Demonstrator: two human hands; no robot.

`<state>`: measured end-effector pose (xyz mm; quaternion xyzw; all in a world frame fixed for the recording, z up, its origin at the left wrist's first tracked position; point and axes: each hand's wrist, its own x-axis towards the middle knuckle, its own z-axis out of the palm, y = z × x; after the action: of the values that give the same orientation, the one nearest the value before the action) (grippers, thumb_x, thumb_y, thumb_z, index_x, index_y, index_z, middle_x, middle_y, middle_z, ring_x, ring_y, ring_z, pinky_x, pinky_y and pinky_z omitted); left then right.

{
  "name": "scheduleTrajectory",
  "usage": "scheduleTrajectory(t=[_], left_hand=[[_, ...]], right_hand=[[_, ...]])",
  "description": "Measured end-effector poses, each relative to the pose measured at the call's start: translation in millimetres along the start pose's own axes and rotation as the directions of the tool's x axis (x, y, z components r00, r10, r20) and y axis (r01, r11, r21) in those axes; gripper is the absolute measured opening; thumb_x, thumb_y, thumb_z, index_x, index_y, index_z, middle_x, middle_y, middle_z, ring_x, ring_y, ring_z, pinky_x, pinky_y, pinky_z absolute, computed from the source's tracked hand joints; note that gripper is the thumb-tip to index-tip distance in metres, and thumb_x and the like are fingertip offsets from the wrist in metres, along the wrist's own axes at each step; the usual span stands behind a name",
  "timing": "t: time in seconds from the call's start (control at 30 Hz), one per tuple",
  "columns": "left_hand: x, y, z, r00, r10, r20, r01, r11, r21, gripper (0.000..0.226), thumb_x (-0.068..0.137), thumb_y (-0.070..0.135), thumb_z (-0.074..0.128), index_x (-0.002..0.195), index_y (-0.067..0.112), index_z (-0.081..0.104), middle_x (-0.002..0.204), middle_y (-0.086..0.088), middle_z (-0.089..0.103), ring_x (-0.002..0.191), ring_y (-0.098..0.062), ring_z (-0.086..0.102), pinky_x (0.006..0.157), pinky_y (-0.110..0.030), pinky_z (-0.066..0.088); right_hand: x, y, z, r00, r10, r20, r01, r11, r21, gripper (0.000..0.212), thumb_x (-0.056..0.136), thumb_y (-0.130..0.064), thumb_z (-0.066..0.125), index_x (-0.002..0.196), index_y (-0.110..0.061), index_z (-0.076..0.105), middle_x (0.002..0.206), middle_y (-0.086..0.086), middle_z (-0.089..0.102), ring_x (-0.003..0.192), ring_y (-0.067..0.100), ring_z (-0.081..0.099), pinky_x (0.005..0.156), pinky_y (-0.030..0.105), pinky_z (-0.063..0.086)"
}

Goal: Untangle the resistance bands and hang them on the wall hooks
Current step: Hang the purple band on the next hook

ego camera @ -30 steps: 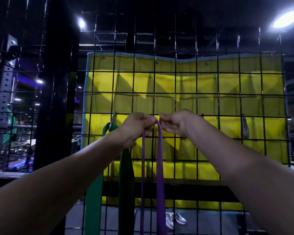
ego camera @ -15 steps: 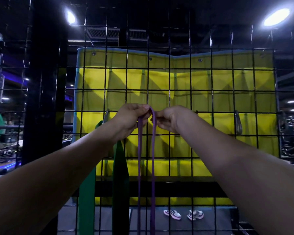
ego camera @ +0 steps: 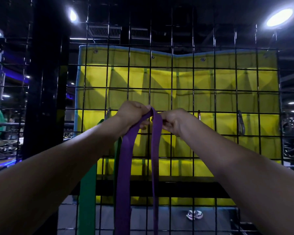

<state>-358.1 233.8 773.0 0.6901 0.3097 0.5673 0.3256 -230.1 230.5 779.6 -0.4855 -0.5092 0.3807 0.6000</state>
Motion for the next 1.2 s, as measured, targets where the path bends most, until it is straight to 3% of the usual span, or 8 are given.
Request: scheduleTrajectory(t=[0.13,0.23,0.43,0.53,0.83,1.0,1.1,1.2], left_hand=[[6,12,2,0.998,-0.061,0.022,0.056,0.98,0.191,0.015,0.094,0.015,0.053,0.092,0.001,0.059,0.039,-0.003,0.056,0.024,-0.006,0.047,0.028,-0.013,0.035],[13,8,3,0.995,-0.101,-0.01,0.098,0.933,0.345,0.024,0.092,0.007,0.05,0.069,0.011,0.049,0.024,0.01,0.046,0.024,0.0,0.047,0.029,-0.012,0.037],[10,0,9,0.994,0.052,0.101,-0.098,0.84,0.533,0.022,0.09,0.015,0.058,0.07,0.007,0.062,0.053,-0.009,0.056,0.035,-0.012,0.051,0.032,-0.016,0.036],[9,-3,11,0.989,0.083,0.12,-0.136,0.816,0.561,0.023,0.091,0.014,0.056,0.069,0.008,0.06,0.049,-0.007,0.052,0.024,-0.005,0.046,0.03,-0.013,0.035],[10,-10,14,0.991,0.06,0.117,-0.111,0.86,0.497,0.015,0.095,0.015,0.05,0.082,0.01,0.056,0.064,-0.004,0.057,0.038,-0.004,0.06,0.032,-0.013,0.037],[17,-15,17,0.991,0.094,0.093,-0.129,0.841,0.525,0.024,0.092,0.005,0.047,0.072,0.017,0.051,0.066,-0.002,0.054,0.06,-0.018,0.055,0.057,-0.026,0.046],[18,-16,16,0.992,0.105,0.071,-0.126,0.853,0.506,0.031,0.089,0.0,0.048,0.065,0.019,0.051,0.07,-0.005,0.054,0.057,-0.015,0.05,0.049,-0.016,0.044],[19,-18,15,0.994,0.079,0.08,-0.106,0.896,0.431,0.027,0.089,-0.002,0.048,0.069,0.015,0.054,0.075,-0.012,0.056,0.057,-0.019,0.053,0.056,-0.026,0.048]], right_hand=[[-2,2,-5,0.999,0.0,0.034,-0.001,1.0,0.015,0.024,0.089,0.002,0.054,0.067,-0.006,0.052,0.035,0.002,0.054,0.03,0.007,0.054,0.036,0.013,0.043],[0,1,-11,0.999,0.003,0.043,-0.005,0.999,0.043,0.025,0.091,0.004,0.05,0.069,-0.007,0.056,0.052,0.005,0.061,0.047,0.01,0.061,0.039,0.013,0.047],[-2,2,-11,0.996,-0.035,0.08,0.039,0.998,-0.041,0.022,0.093,-0.01,0.053,0.072,-0.012,0.058,0.043,-0.004,0.062,0.044,0.008,0.06,0.039,0.016,0.048],[-2,5,-14,0.994,-0.047,0.098,0.052,0.998,-0.046,0.015,0.091,-0.015,0.058,0.076,-0.013,0.06,0.054,-0.001,0.066,0.063,0.014,0.059,0.048,0.022,0.051],[-3,14,-15,0.982,-0.14,0.123,0.141,0.99,0.006,0.018,0.092,-0.003,0.052,0.078,-0.009,0.061,0.075,0.009,0.061,0.069,0.021,0.056,0.061,0.03,0.051],[-2,19,-11,0.988,-0.131,0.078,0.128,0.991,0.042,0.024,0.093,0.002,0.047,0.079,-0.01,0.063,0.076,0.01,0.061,0.065,0.021,0.056,0.063,0.032,0.051],[-2,19,-12,0.988,-0.136,0.077,0.134,0.99,0.032,0.02,0.092,0.004,0.047,0.097,-0.003,0.066,0.075,0.011,0.061,0.064,0.02,0.057,0.068,0.032,0.051],[-2,17,-14,0.983,-0.166,0.082,0.169,0.985,-0.026,0.022,0.091,0.003,0.051,0.109,0.0,0.064,0.075,0.011,0.063,0.064,0.018,0.059,0.063,0.026,0.055]])
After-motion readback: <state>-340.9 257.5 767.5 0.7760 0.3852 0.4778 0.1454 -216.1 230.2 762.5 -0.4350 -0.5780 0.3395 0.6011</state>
